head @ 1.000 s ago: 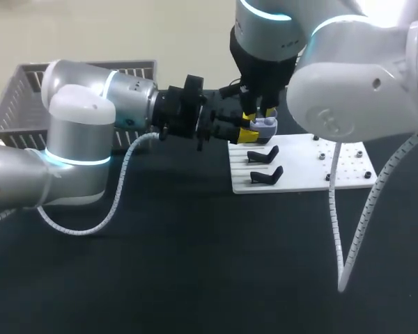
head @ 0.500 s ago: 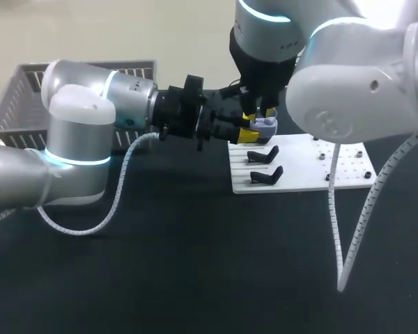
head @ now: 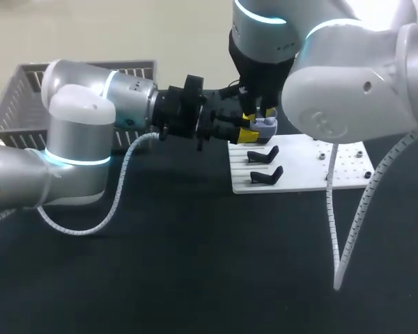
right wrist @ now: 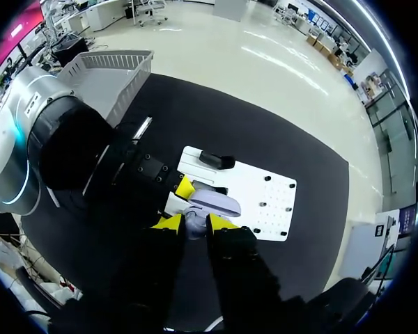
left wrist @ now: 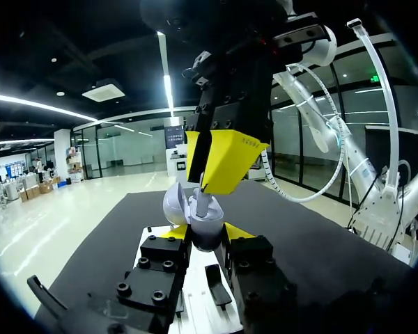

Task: Pick up each earbud case from the left stands, insert the matching earbuds, close the lid, and place the case in the box.

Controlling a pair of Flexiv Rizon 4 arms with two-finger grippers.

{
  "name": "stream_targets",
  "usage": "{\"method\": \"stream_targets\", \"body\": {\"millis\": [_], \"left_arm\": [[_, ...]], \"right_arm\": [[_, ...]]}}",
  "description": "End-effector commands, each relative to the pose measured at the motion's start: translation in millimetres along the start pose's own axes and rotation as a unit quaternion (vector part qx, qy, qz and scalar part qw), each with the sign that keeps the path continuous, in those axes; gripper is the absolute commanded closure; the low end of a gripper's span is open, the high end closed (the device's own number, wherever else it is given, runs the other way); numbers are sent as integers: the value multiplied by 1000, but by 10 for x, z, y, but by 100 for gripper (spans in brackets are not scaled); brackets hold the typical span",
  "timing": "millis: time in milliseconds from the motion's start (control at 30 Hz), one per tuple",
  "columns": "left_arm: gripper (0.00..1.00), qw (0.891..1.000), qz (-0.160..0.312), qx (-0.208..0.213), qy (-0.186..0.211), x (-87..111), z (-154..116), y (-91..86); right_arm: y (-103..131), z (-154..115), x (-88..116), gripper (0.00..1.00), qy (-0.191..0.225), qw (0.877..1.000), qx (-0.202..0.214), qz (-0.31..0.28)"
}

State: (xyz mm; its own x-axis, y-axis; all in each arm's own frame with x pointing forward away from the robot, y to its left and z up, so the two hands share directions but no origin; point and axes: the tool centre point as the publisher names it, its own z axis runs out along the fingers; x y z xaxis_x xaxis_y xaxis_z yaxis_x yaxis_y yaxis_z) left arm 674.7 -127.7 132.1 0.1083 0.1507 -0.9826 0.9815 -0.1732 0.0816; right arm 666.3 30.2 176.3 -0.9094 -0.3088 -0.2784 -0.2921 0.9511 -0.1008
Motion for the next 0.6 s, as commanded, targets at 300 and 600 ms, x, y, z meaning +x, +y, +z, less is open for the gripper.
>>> {"method": "stream_targets", "body": {"millis": [300,600], "left_arm": [[100,1000,1,-3,-1,4,3,-17],[100,1000,1,-3,-1,4,3,-17]], "right_arm": [[-11,60,4,100,4,1000,8,2],[-10,85,-3,92,5,1000,9,4]]}}
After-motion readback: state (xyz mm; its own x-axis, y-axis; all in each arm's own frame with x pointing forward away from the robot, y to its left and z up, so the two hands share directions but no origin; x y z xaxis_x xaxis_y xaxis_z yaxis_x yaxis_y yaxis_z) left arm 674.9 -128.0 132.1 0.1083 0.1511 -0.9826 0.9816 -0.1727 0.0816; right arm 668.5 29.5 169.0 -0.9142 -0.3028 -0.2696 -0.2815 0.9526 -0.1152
